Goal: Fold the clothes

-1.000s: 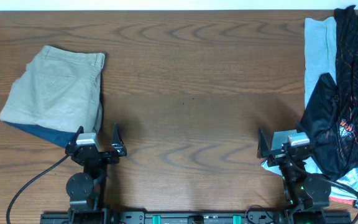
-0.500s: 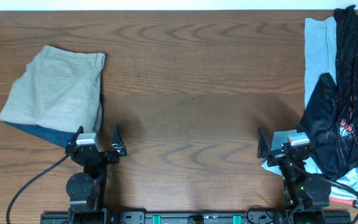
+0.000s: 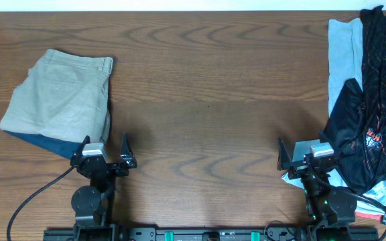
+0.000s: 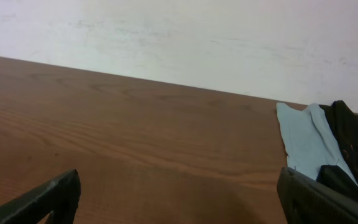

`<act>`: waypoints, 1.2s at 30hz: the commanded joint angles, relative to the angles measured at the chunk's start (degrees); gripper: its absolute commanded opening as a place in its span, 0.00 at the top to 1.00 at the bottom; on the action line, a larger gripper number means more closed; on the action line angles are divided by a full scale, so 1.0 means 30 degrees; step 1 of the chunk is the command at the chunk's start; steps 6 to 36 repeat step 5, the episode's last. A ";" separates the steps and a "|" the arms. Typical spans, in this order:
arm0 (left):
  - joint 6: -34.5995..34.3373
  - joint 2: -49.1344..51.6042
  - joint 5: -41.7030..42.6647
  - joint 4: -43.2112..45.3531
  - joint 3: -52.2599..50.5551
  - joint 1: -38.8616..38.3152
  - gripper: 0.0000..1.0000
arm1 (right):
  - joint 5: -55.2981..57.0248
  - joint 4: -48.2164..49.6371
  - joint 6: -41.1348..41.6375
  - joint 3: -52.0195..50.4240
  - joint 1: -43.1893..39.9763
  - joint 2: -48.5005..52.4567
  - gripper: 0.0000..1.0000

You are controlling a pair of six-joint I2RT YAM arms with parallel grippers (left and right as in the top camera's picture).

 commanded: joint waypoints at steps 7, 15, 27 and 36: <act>0.0328 -0.0131 0.0073 -0.0889 -0.0160 0.0022 0.02 | -0.0153 -0.0073 -0.0248 -0.0022 0.0189 -0.0066 0.01; 0.0328 -0.0131 0.0073 -0.0889 -0.0160 0.0022 0.02 | -0.0153 -0.0073 -0.0248 -0.0022 0.0189 -0.0066 0.01; 0.0328 -0.0131 0.0073 -0.0889 -0.0160 0.0022 0.02 | -0.0153 -0.0073 -0.0248 -0.0022 0.0189 -0.0066 0.01; 0.0328 -0.0131 0.0073 -0.0889 -0.0160 0.0022 0.02 | -0.0153 -0.0073 -0.0248 -0.0022 0.0189 -0.0066 0.01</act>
